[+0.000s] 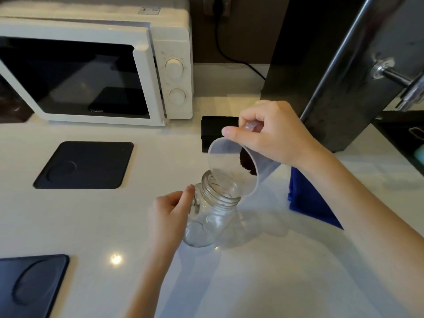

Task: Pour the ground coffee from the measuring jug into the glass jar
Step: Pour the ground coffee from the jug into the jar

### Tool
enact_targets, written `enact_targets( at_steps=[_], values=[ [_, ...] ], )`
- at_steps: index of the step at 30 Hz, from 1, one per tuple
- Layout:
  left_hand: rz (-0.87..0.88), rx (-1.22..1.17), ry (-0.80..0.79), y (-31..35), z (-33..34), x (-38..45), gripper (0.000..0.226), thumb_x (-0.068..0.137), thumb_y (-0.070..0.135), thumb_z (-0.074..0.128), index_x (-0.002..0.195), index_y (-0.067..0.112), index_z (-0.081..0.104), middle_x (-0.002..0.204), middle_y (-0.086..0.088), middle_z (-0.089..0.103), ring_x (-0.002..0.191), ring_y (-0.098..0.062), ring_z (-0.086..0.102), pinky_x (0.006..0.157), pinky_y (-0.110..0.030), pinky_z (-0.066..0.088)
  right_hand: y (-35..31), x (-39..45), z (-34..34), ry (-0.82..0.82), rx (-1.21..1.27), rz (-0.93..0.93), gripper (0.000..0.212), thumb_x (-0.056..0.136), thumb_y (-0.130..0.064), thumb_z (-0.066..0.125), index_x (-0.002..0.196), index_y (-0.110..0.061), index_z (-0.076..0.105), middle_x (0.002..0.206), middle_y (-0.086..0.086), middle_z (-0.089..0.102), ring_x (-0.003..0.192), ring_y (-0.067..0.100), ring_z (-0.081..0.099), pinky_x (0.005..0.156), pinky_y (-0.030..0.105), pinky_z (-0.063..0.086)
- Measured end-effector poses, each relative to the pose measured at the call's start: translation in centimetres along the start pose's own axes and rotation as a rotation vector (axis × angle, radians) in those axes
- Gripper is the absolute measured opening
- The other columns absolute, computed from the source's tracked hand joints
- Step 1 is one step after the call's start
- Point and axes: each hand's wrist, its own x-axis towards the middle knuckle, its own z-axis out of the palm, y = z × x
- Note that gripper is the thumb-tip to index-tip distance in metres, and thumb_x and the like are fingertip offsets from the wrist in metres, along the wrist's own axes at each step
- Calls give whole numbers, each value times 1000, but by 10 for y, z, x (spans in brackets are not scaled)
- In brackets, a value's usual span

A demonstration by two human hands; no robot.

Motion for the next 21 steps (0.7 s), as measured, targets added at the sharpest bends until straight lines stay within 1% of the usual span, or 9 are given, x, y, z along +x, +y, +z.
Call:
enact_targets(
  at_steps=[2,3,6,9,12,14,16,19,21],
  values=[
    [-2,6,4,-1,0,-1,51,85,25,56,46,13,26,43,4,19,39,-8,17,38,-17,12,-5,0,-1,-26,18,-11,45,79,-37,59,54,0,51,51,18,49,59,25,45,59,34,39],
    [-8,11,7,-1,0,0,51,85,26,56,46,12,26,44,1,21,39,-9,18,38,-17,13,-7,0,-2,-32,25,-11,45,79,-37,60,55,0,52,52,18,49,61,26,45,59,33,37],
    [-22,16,-8,-2,-1,0,50,86,28,55,47,10,30,50,-9,27,42,-9,21,42,-22,17,-11,0,-2,-40,5,-26,44,80,-33,64,55,0,51,52,15,48,64,27,45,60,34,36],
    [-34,17,-24,-1,-1,0,50,86,28,55,47,8,30,52,-11,28,43,-11,21,46,-27,17,-16,-2,-1,-34,-50,-72,41,78,-32,65,54,-3,50,53,12,49,66,28,45,61,40,40],
    [-31,17,-30,1,0,0,52,86,29,55,47,8,28,53,-10,26,44,-12,20,49,-29,16,-20,-3,1,-24,-125,-110,39,78,-34,64,54,-10,46,54,8,50,66,26,45,65,41,40],
    [-9,24,-37,2,1,0,52,86,29,55,47,11,27,53,-10,24,45,-11,19,47,-27,15,-23,-3,1,-15,-167,-127,37,79,-35,64,55,-15,43,54,3,47,67,24,44,68,41,39],
    [8,40,-45,3,2,1,52,86,31,54,48,8,26,53,-11,25,46,-12,19,43,-23,13,-25,-4,2,1,-182,-137,37,79,-35,64,55,-15,42,54,1,45,66,23,43,68,41,38],
    [12,54,-51,4,3,2,55,84,34,54,49,0,27,53,-12,27,46,-13,20,43,-23,13,-27,-5,2,17,-199,-149,36,79,-34,63,56,-18,41,56,0,45,66,21,43,68,40,38],
    [16,67,-53,6,4,3,56,84,35,54,49,1,28,52,-12,26,45,-13,20,43,-23,13,-28,-5,2,23,-204,-144,35,78,-35,62,56,-17,43,55,3,47,66,22,44,67,40,38]
  ],
)
